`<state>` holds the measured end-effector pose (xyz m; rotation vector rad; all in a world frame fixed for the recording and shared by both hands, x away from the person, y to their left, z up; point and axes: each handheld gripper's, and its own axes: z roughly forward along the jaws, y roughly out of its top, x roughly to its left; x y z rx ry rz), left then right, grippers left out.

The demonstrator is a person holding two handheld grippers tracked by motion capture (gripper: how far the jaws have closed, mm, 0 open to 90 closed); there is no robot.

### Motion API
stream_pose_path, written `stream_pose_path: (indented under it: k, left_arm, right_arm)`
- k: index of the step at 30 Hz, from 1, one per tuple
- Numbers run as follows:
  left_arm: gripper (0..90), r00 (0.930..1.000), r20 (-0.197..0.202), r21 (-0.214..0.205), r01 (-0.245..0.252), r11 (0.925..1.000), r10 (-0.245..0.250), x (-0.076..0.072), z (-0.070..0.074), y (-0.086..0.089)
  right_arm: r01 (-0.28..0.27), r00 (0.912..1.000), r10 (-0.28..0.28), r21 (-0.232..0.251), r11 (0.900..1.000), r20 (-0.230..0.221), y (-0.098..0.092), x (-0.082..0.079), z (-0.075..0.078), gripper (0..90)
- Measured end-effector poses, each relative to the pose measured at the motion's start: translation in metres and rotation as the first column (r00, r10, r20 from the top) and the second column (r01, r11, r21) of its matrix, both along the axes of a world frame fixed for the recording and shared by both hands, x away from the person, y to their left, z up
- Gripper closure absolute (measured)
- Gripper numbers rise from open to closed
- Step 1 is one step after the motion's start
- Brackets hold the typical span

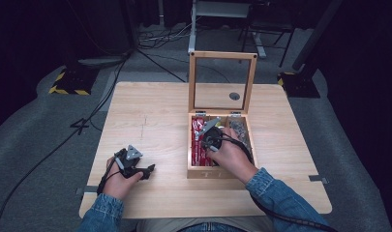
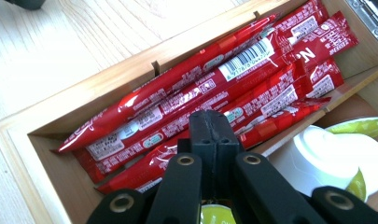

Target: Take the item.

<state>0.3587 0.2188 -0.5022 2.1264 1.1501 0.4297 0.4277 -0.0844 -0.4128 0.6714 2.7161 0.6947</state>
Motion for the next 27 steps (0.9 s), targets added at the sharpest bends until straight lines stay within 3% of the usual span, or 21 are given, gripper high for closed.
stream_pose_path:
  k: [5, 11, 13, 16, 18, 23, 25, 27]
  left_arm:
    - [24.3, 1.0000, 0.001, 0.002, 0.002, 1.0000, -0.002, 0.000, 0.000, 0.000]
    - [24.3, 1.0000, 0.001, 0.002, 0.003, 1.0000, -0.003, 0.000, 0.000, 0.000]
    - [24.3, 1.0000, 0.002, 0.002, 0.003, 1.0000, -0.003, 0.000, 0.000, 0.000]
    - [24.3, 1.0000, 0.002, 0.002, 0.003, 1.0000, -0.003, 0.000, 0.000, 0.000]
    - [24.3, 1.0000, 0.003, 0.003, 0.004, 1.0000, -0.004, 0.000, 0.000, 0.000]
    - [24.3, 1.0000, 0.002, 0.003, 0.005, 1.0000, -0.005, 0.000, 0.000, 0.000]
    - [24.3, 1.0000, 0.002, 0.003, 0.006, 1.0000, -0.006, 0.000, 0.000, 0.001]
    - [24.2, 1.0000, 0.002, 0.003, 0.005, 1.0000, -0.005, 0.000, 0.000, 0.000]
  right_arm:
    - [-0.006, 0.9999, 0.006, 0.030, 0.9995, -0.015, 0.002, 0.003, -0.004, 90.0]
    - [0.031, 0.9995, -0.031, -0.014, 0.9994, -0.003, 0.004, 0.009, -0.011, 71.1]
    - [0.049, 0.9986, -0.049, 0.009, 0.9988, -0.023, 0.004, 0.011, -0.012, 64.5]
    - [0.061, 0.9980, -0.061, 0.001, 0.9981, -0.016, 0.008, 0.011, -0.015, 54.1]
    - [0.057, 0.9983, -0.056, -0.044, 0.9974, 0.011, 0.013, 0.010, -0.016, 52.0]
    - [0.070, 0.9975, -0.070, -0.052, 0.9962, 0.006, 0.015, 0.010, -0.017, 51.1]
    - [0.056, 0.9983, -0.055, -0.078, 0.9954, 0.018, 0.017, 0.009, -0.016, 49.7]
    - [0.025, 0.9997, -0.025, -0.069, 0.9973, 0.007, 0.016, 0.012, -0.016, 45.3]
